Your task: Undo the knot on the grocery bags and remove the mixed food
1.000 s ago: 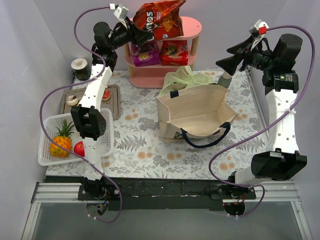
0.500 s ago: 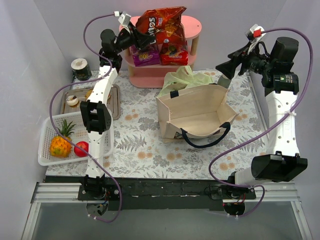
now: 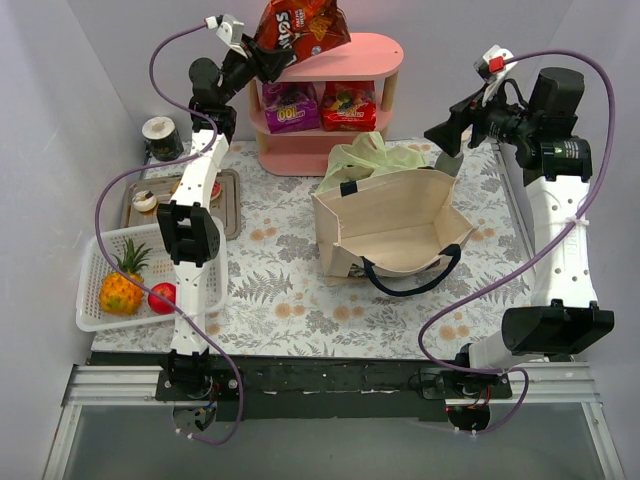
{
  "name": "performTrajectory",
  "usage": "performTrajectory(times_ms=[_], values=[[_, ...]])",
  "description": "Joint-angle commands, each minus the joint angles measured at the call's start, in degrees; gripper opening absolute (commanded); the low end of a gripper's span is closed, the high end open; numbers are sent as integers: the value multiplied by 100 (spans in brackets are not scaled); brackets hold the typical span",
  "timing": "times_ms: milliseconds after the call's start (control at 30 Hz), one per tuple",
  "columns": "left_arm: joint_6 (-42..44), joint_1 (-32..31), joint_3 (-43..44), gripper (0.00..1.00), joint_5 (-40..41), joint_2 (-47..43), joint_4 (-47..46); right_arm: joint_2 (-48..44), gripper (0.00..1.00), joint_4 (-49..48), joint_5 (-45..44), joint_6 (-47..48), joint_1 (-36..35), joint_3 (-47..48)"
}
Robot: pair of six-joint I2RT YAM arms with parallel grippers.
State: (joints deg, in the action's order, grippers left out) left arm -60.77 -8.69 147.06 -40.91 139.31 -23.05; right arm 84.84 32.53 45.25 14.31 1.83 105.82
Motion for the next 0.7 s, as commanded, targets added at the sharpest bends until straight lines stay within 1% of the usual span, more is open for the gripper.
performTrajectory(times_ms=[0, 133, 167, 233, 300, 333, 400, 467, 600, 667], values=[[-92, 51, 95, 13, 83, 0, -437, 24, 90, 384, -438, 467, -174, 439], [-163, 34, 59, 12, -286, 9, -569, -20, 91, 473, -631, 626, -174, 413], [-163, 25, 59, 12, -304, 26, -578, -29, 91, 473, -658, 652, -322, 361], [-111, 25, 77, 12, -208, 62, -613, -64, 91, 482, -781, 705, -358, 343], [-23, 25, 138, 14, -111, 132, -631, -73, 91, 526, -843, 792, -385, 360], [21, 25, 164, 18, -85, 132, -631, -55, 91, 578, -843, 810, -393, 395], [100, 8, 147, 55, -49, 141, -639, -20, 91, 622, -834, 846, -437, 509], [258, -19, 130, 85, 222, 115, -648, 50, 91, 658, -834, 872, -464, 589], [803, -133, 164, 95, 899, 149, -928, 147, 91, 623, -817, 855, -569, 694], [1162, -159, 279, 95, 1171, 211, -1008, 191, 91, 579, -790, 846, -596, 677]])
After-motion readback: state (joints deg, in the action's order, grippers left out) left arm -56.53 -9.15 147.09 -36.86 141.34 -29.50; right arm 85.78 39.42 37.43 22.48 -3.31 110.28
